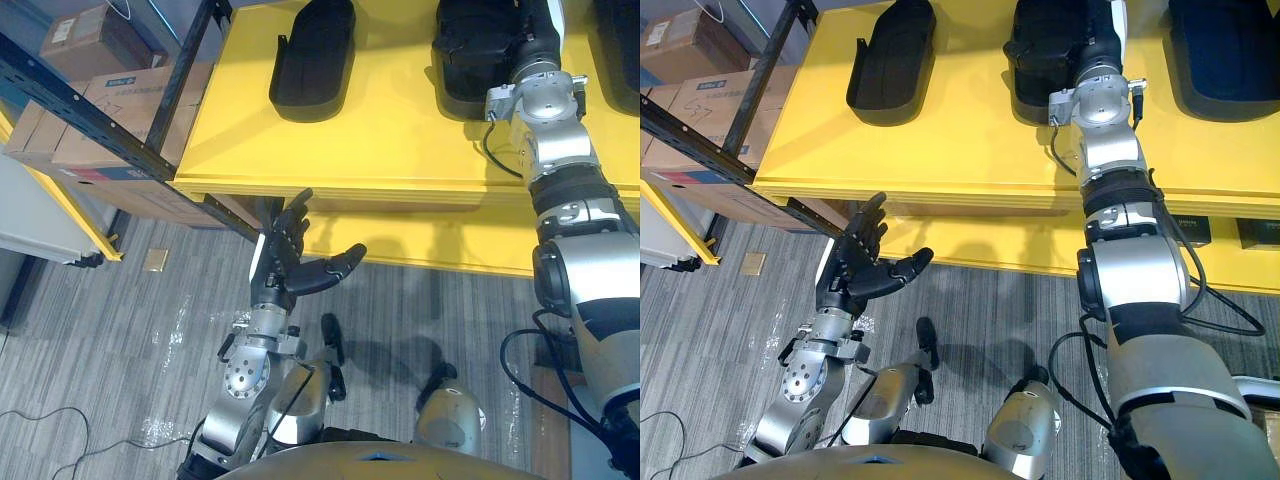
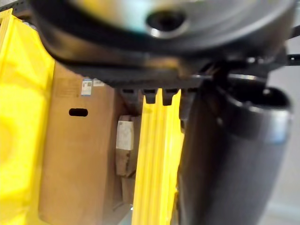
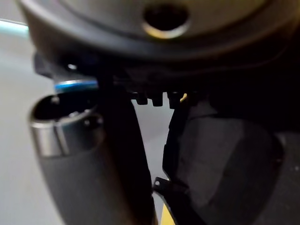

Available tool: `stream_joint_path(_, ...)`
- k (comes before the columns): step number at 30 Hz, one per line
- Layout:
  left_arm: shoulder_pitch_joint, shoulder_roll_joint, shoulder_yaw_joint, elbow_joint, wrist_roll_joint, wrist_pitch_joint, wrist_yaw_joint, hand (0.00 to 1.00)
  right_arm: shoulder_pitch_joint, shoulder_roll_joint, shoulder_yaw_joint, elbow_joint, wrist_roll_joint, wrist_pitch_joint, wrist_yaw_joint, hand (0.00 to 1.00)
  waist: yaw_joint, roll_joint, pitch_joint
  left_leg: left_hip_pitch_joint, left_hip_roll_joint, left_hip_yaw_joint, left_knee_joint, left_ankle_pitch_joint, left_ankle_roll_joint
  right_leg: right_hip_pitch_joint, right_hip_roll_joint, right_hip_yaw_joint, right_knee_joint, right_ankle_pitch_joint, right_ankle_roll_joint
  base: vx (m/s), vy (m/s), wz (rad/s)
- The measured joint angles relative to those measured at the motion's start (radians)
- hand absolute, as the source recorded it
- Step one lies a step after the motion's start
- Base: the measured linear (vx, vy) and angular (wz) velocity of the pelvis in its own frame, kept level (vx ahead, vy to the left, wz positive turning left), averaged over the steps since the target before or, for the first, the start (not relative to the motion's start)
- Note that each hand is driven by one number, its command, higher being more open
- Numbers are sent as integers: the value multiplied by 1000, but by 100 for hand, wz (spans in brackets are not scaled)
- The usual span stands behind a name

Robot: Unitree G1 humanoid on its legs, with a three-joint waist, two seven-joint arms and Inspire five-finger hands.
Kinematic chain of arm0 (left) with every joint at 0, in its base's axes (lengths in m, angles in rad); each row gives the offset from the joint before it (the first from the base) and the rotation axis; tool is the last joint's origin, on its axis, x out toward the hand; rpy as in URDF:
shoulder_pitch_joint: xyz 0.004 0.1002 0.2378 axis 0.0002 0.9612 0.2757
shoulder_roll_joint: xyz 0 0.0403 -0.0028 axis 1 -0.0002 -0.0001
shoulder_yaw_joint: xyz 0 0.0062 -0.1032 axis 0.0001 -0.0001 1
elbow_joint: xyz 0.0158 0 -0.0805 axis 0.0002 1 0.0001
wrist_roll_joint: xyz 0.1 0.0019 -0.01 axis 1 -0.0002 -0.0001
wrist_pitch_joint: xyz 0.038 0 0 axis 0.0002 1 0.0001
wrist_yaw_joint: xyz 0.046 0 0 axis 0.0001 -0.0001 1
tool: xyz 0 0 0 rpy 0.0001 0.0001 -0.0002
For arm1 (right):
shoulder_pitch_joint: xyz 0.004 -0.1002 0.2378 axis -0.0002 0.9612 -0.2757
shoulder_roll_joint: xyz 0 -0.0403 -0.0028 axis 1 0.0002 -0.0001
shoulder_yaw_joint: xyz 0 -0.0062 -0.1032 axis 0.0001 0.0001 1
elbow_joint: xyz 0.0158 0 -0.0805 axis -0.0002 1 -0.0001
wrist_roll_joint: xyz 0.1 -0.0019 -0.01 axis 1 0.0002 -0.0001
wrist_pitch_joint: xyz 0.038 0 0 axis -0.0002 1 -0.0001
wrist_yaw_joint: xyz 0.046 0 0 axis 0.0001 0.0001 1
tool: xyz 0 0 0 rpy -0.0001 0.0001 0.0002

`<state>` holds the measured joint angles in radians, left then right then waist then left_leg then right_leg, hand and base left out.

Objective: Walk over and take three plastic housings, then place them on the shelf

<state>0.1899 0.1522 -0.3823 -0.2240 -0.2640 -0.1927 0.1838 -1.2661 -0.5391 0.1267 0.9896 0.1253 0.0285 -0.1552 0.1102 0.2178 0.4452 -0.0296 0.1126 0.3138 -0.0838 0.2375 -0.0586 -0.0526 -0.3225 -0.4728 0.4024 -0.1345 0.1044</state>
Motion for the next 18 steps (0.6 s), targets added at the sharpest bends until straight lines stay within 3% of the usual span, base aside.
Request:
stream_joint_path(12, -1, 5, -4, 42, 0, -1, -22, 100, 39, 6, 22, -9, 35, -85, 42, 100, 1, 6, -5, 27, 10, 1, 0, -5, -7, 39, 14, -10, -24, 2, 2, 3, 0, 0)
stream_joint_path(16, 2, 3, 2, 47, 6, -2, -23, 100, 82, 22, 15, -156, 99, -104, 26, 100, 1, 5, -28, 39, 20, 8, -1, -8, -11, 66, 33, -17, -63, 12, 9, 28, -17, -2)
stream_joint_path(18, 6, -1, 15, 46, 33, -3, -29, 100, 152, 29, -29, -362, 112, -122, 23, 100, 0, -3, -65, 38, 28, 14, -1, -12, -17, 79, 49, -19, -100, 27, 10, 62, -15, -3)
